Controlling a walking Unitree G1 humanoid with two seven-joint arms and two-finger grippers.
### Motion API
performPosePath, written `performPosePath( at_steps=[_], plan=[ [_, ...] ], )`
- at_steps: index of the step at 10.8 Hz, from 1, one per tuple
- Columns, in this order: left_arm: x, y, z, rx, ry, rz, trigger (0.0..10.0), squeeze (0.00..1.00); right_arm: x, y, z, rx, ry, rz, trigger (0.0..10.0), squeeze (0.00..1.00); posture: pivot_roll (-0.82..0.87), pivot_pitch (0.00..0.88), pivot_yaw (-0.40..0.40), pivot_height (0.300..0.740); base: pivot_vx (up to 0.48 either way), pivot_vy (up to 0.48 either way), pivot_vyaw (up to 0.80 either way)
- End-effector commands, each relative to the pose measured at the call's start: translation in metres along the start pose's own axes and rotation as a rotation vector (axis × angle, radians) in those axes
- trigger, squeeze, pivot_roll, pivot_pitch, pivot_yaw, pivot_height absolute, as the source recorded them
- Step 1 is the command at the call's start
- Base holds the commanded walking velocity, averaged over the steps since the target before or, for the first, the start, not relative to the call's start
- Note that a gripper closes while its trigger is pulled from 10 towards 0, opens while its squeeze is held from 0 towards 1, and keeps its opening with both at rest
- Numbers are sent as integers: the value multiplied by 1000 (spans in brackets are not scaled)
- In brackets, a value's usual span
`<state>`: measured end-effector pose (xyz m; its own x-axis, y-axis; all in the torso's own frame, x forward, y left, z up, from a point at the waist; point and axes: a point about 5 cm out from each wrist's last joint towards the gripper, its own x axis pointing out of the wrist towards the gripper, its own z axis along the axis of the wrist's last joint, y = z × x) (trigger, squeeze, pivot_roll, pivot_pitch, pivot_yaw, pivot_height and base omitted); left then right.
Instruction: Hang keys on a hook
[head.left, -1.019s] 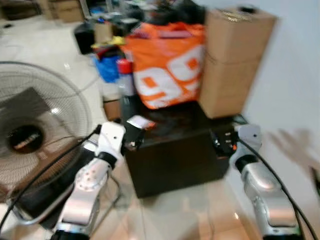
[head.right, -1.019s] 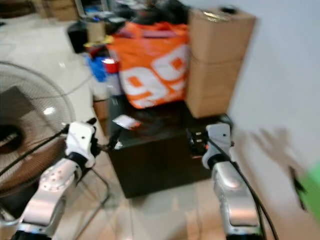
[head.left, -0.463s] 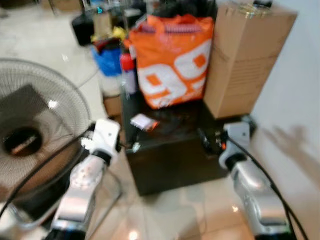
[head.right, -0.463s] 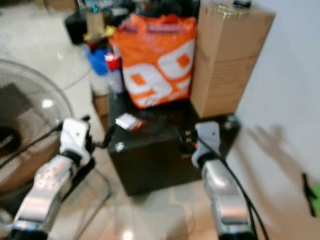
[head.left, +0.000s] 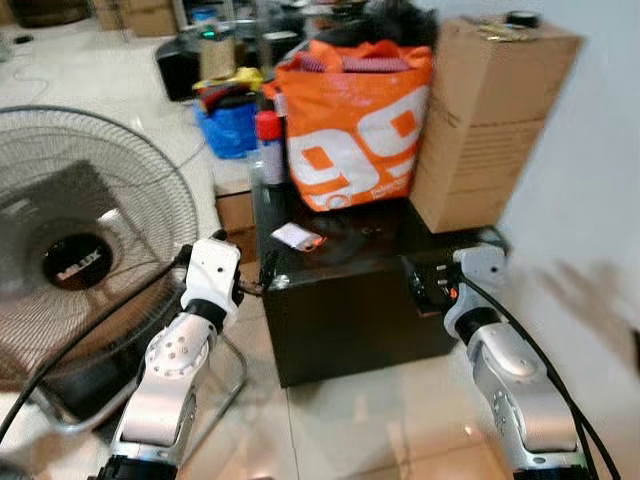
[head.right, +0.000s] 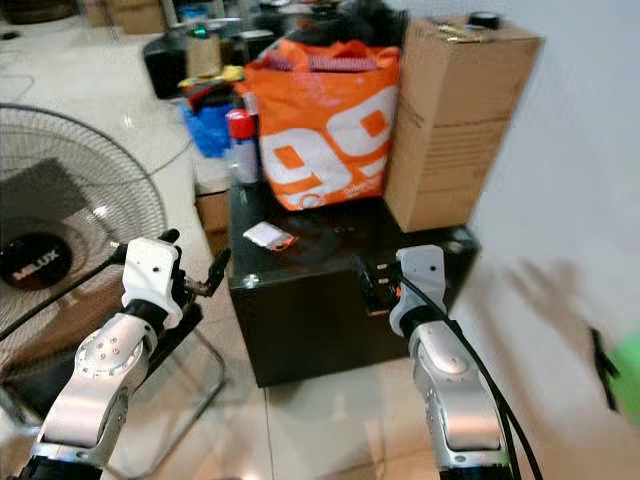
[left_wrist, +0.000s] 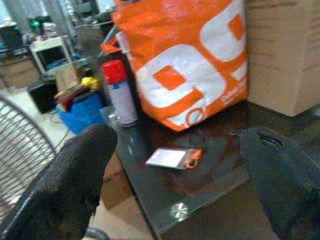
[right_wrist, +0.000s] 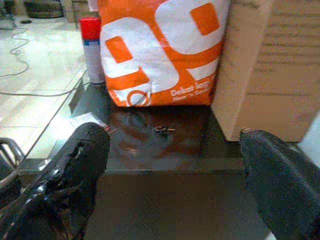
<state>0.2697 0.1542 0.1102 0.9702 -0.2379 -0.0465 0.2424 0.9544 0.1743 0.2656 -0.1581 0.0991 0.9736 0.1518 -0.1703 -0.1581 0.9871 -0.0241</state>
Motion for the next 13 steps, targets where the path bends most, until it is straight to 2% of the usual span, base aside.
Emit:
performPosePath(
  at_steps=[1, 7, 10, 13],
  plan=[
    [-1, 0, 1, 7, 4, -9, 10000, 1000, 1, 0, 2, -7, -8, 0, 10000, 1000, -25, 0, 48, 740, 266, 0, 0],
    [-2, -1, 1, 10, 13, -49, 10000, 1000, 1, 1, 3, -16, -11, 21, 10000, 1000, -25, 0, 48, 740, 296, 0, 0],
    [-2, 0, 1, 12, 12, -37, 10000, 1000, 2, 1, 4, -26, -14, 19, 10000, 1000, -25, 0, 46, 740, 314, 0, 612],
    [-1, 0, 1, 8, 11, -33, 10000, 1000, 3, 1, 4, -34, -14, 15, 10000, 1000, -23, 0, 42, 740, 309, 0, 0]
  ],
)
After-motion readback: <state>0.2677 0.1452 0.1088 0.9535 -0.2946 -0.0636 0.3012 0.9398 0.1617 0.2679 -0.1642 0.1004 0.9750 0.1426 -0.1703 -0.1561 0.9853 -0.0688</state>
